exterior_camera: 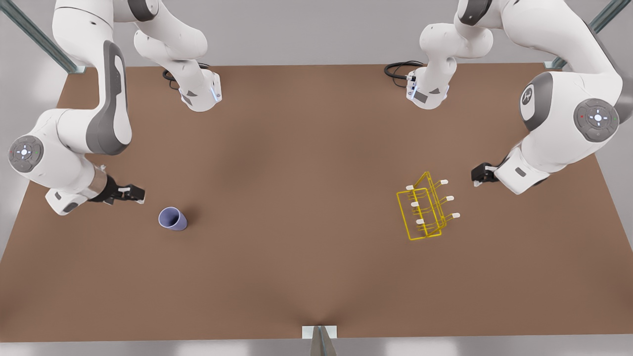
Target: Place the cup on the cup holder
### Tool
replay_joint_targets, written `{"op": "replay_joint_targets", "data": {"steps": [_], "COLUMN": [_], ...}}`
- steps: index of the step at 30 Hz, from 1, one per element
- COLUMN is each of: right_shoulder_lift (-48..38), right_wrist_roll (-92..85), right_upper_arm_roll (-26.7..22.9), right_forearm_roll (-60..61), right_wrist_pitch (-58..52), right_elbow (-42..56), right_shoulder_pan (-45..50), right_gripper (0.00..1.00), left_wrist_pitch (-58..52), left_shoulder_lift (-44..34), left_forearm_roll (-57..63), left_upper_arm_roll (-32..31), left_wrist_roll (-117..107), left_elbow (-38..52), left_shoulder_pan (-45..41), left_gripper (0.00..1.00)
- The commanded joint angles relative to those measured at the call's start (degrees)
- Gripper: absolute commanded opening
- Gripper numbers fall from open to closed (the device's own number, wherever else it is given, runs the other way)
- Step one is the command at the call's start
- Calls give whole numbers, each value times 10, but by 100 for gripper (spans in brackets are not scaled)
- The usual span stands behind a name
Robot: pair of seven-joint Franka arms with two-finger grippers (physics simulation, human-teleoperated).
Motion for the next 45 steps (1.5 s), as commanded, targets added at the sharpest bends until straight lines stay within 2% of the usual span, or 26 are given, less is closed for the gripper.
{"op": "replay_joint_targets", "data": {"steps": [1,5,7,10,13,17,25,41,43,44,45], "right_shoulder_lift": [0,1,-1,13,12,71,122,147,149,154,156], "right_wrist_roll": [-13,-15,-15,-9,-4,-3,-10,-19,-19,-19,-19], "right_upper_arm_roll": [0,0,1,0,3,2,-6,-8,-8,-10,-10], "right_forearm_roll": [-3,-3,-2,-3,-2,-2,-1,-2,-2,-2,-3], "right_wrist_pitch": [30,56,111,106,162,224,242,307,307,307,310], "right_elbow": [0,-24,-72,-96,-162,-147,-129,-192,-191,-191,-192], "right_shoulder_pan": [0,-9,-7,22,24,32,59,60,61,59,59], "right_gripper": [100,100,100,100,100,100,100,100,76,75,70], "left_wrist_pitch": [16,15,15,15,17,16,15,16,17,17,16], "left_shoulder_lift": [-1,-1,0,1,5,9,10,13,14,14,14], "left_forearm_roll": [0,1,2,2,2,2,2,7,7,7,7], "left_upper_arm_roll": [0,-1,-1,-1,-1,0,0,1,1,1,1], "left_wrist_roll": [14,12,11,11,11,11,11,8,9,9,9], "left_elbow": [0,-1,-4,-6,-6,-7,-7,-8,-8,-8,-8], "left_shoulder_pan": [0,0,0,0,0,0,0,0,0,0,0], "left_gripper": [100,100,100,100,100,100,100,100,100,100,100]}}
